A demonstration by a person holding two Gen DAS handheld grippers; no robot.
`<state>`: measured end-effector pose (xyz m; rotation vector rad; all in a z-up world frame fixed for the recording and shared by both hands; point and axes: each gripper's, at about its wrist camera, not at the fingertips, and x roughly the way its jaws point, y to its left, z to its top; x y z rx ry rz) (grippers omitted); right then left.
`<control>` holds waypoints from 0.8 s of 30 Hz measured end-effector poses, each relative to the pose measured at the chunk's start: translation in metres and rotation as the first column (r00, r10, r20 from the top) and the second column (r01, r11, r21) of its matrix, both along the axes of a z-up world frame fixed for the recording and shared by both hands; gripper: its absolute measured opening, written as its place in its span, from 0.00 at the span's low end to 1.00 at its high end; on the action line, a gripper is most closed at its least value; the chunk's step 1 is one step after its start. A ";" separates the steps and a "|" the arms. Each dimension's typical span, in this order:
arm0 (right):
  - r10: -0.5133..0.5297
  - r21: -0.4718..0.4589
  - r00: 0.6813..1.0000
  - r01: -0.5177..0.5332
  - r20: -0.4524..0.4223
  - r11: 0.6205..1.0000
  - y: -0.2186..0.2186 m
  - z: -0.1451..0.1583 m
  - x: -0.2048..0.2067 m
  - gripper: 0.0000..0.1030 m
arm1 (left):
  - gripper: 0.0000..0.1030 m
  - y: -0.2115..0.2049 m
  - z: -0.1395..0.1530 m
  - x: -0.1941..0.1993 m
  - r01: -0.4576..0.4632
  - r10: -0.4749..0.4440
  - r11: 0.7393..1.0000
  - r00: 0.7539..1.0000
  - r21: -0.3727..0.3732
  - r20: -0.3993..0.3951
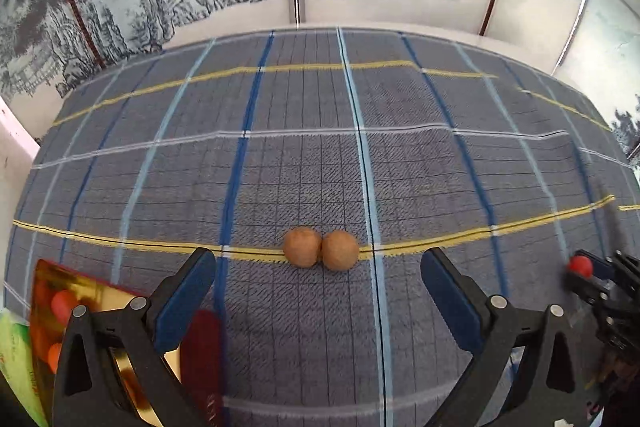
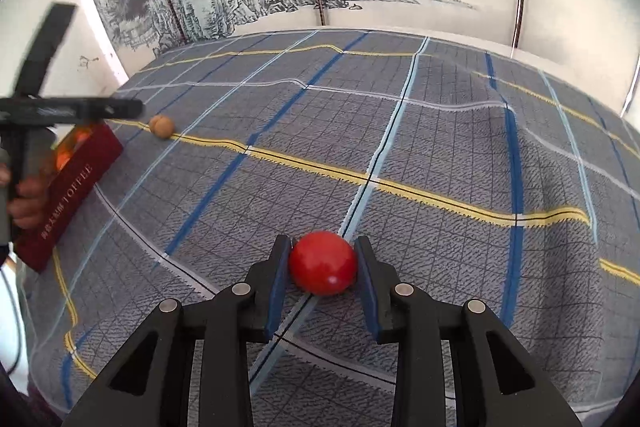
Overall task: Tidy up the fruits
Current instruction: 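Grasp the two tan fruits with the left gripper while the right grasps the tomato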
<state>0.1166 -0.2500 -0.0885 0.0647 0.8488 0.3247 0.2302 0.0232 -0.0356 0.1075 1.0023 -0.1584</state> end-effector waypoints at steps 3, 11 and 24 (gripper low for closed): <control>0.000 0.013 1.000 0.000 -0.002 1.000 -0.001 -0.001 -0.001 0.33 | 0.93 -0.005 -0.009 0.007 0.003 -0.003 1.000 1.000 0.023 0.001; -0.010 0.055 1.000 0.011 -0.011 0.998 -0.006 -0.001 0.000 0.33 | 0.42 -0.007 -0.030 0.005 0.019 -0.023 0.998 0.998 -0.060 -0.055; -0.019 0.038 1.000 0.019 -0.012 0.999 -0.006 -0.001 0.003 0.33 | 0.42 -0.016 0.032 -0.135 0.036 -0.018 0.979 0.996 -0.200 0.090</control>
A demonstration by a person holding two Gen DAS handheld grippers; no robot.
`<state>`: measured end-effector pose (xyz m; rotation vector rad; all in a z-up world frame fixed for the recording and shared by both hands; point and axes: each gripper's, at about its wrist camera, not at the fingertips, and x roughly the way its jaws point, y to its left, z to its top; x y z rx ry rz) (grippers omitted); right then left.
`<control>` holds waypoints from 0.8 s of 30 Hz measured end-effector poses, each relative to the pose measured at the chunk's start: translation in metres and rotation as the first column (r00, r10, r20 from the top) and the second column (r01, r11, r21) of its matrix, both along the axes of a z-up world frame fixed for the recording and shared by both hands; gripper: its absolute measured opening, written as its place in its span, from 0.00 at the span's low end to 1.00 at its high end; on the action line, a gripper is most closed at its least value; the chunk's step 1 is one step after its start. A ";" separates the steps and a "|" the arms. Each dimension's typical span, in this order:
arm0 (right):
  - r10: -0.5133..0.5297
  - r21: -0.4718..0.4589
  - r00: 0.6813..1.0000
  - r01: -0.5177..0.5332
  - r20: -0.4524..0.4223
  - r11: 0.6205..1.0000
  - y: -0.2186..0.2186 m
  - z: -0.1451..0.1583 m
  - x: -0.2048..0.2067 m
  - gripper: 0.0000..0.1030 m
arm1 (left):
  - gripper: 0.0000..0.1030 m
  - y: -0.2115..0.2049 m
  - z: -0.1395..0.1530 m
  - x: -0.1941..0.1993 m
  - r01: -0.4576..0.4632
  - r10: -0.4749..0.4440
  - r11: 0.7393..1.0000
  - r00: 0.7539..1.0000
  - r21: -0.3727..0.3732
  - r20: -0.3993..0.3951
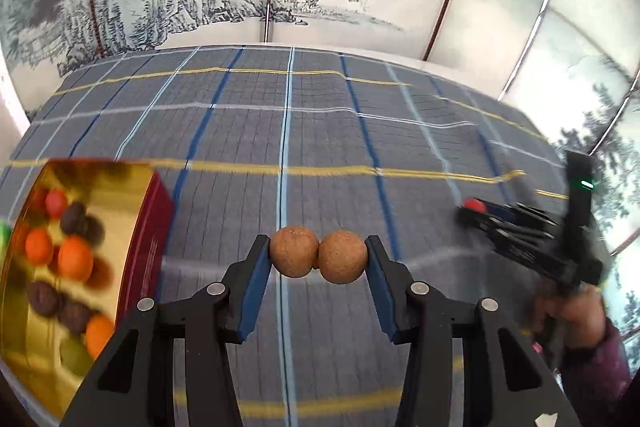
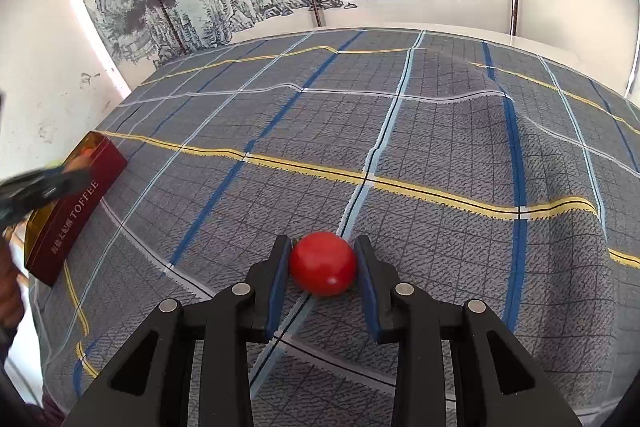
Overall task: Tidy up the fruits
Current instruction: 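Grasp the two tan fruits with the left gripper while the right grasps the tomato, then carry the two tan fruits into the tin with the left gripper and release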
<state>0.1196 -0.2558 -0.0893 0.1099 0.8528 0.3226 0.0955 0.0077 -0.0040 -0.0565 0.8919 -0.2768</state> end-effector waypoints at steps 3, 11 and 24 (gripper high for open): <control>-0.002 -0.019 1.000 0.002 0.002 1.000 0.003 0.000 0.000 0.33 | 0.42 0.016 0.010 -0.025 -0.024 0.024 0.999 1.000 -0.030 -0.001; -0.006 -0.077 1.000 0.007 0.009 0.997 0.011 0.001 -0.001 0.33 | 0.42 0.105 0.028 -0.086 -0.197 0.200 0.978 0.979 -0.067 0.038; -0.007 -0.165 1.000 0.010 0.019 0.986 0.022 0.002 -0.002 0.33 | 0.42 0.202 0.007 -0.115 -0.407 0.408 0.913 0.911 -0.031 0.059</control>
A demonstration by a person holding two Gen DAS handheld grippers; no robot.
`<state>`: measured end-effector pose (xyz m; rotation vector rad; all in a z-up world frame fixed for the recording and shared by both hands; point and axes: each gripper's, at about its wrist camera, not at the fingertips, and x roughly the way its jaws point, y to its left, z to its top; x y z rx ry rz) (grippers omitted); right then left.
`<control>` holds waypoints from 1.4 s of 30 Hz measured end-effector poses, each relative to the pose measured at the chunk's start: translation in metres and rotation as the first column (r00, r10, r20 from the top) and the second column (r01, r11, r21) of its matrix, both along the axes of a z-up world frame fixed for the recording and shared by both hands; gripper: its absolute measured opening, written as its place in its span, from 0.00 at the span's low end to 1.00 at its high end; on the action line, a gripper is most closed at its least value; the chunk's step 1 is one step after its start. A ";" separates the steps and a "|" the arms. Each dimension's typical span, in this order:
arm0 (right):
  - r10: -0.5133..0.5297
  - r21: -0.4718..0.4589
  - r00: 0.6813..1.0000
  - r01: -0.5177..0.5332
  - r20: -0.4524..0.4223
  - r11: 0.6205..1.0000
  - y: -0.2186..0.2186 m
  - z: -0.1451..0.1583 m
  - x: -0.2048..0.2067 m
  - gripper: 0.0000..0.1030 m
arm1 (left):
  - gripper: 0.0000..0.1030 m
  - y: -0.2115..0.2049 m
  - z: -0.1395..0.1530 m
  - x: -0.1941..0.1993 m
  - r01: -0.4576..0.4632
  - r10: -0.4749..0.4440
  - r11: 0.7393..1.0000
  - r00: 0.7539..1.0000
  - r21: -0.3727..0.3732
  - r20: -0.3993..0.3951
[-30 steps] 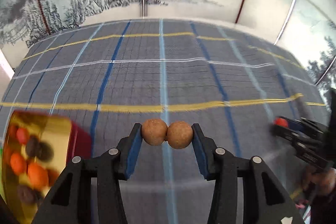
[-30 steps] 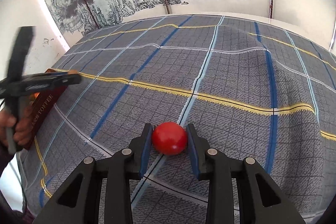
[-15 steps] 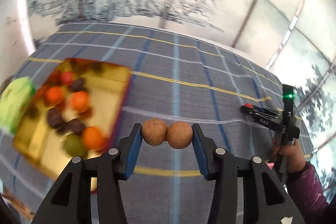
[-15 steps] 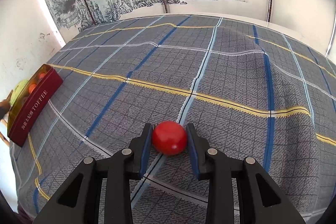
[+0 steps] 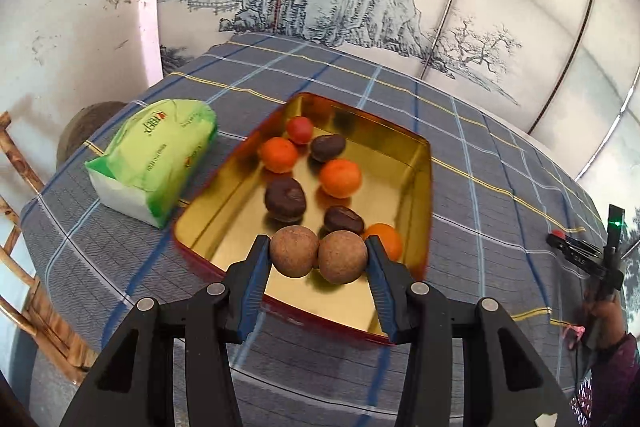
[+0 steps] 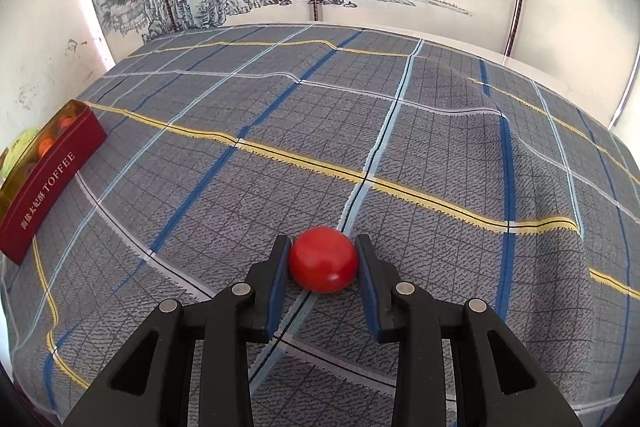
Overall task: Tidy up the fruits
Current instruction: 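Carry the two tan fruits into the tin with the left gripper and release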
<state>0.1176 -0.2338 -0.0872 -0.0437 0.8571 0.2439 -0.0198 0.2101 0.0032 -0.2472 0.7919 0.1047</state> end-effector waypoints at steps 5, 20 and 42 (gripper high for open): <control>0.000 -0.012 1.000 0.000 0.001 1.000 0.002 0.000 0.000 0.33 | 0.42 0.003 0.000 0.004 0.000 -0.002 0.998 1.000 0.057 0.025; -0.003 -0.020 1.000 0.003 0.001 1.000 0.005 -0.001 0.001 0.34 | 0.42 0.011 -0.012 0.022 -0.005 0.004 0.995 1.000 0.100 0.014; -0.006 -0.025 1.000 0.006 0.000 1.000 0.007 -0.001 0.001 0.34 | 0.42 0.010 -0.035 0.034 -0.006 0.008 0.981 1.000 0.195 -0.010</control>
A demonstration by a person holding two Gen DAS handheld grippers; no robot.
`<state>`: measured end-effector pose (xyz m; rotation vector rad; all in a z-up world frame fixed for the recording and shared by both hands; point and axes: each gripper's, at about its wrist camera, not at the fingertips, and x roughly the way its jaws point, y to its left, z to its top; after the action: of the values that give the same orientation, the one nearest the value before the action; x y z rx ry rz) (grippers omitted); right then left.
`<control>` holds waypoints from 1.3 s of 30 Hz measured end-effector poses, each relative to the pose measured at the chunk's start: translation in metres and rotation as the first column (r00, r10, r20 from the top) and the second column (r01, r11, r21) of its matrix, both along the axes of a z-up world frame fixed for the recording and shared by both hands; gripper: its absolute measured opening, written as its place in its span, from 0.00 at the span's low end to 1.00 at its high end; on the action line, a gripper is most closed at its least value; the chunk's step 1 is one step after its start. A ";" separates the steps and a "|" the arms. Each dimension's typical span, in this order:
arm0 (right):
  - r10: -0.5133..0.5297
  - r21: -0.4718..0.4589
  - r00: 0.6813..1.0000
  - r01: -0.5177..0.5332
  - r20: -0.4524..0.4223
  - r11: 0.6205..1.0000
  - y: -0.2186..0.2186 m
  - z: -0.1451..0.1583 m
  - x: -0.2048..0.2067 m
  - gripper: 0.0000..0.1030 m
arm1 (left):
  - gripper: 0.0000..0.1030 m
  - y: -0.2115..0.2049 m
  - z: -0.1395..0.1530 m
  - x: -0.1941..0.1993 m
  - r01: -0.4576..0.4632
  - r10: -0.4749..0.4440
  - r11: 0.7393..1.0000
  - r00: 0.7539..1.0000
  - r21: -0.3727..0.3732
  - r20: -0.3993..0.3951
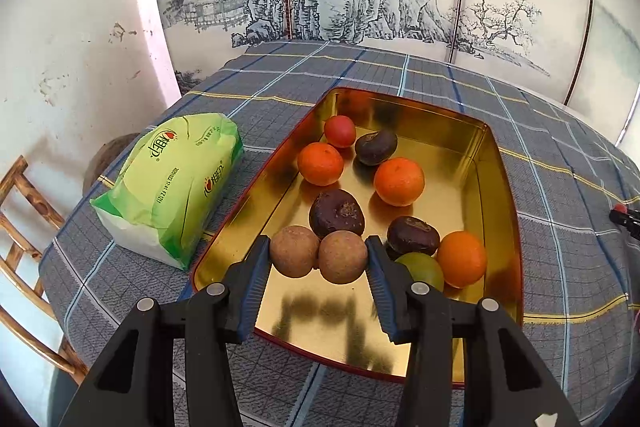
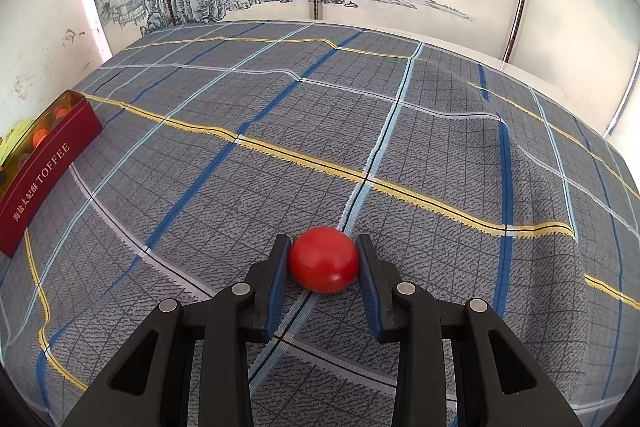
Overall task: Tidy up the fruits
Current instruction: 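Carry the two tan fruits into the tin with the left gripper and release, then carry the tomato into the tin with the right gripper and release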
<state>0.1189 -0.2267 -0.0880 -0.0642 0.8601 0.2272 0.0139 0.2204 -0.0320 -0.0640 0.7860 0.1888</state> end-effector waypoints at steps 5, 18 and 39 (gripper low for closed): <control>-0.001 -0.001 1.000 0.001 0.000 1.000 0.001 0.000 0.000 0.34 | 0.42 0.003 -0.004 0.002 -0.005 0.005 1.000 1.000 0.006 -0.008; -0.006 -0.033 1.000 0.006 0.008 0.999 0.003 0.001 0.001 0.33 | 0.54 0.000 0.001 0.000 -0.025 0.024 0.997 1.000 0.070 0.017; 0.055 0.037 0.998 -0.056 0.029 0.998 0.025 0.037 -0.035 0.32 | 0.81 -0.015 0.034 -0.028 -0.052 0.039 0.989 0.995 0.140 0.092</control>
<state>0.0838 -0.2013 -0.0513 -0.0557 0.8261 0.2944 -0.0140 0.2059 0.0020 0.0438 0.6804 0.2832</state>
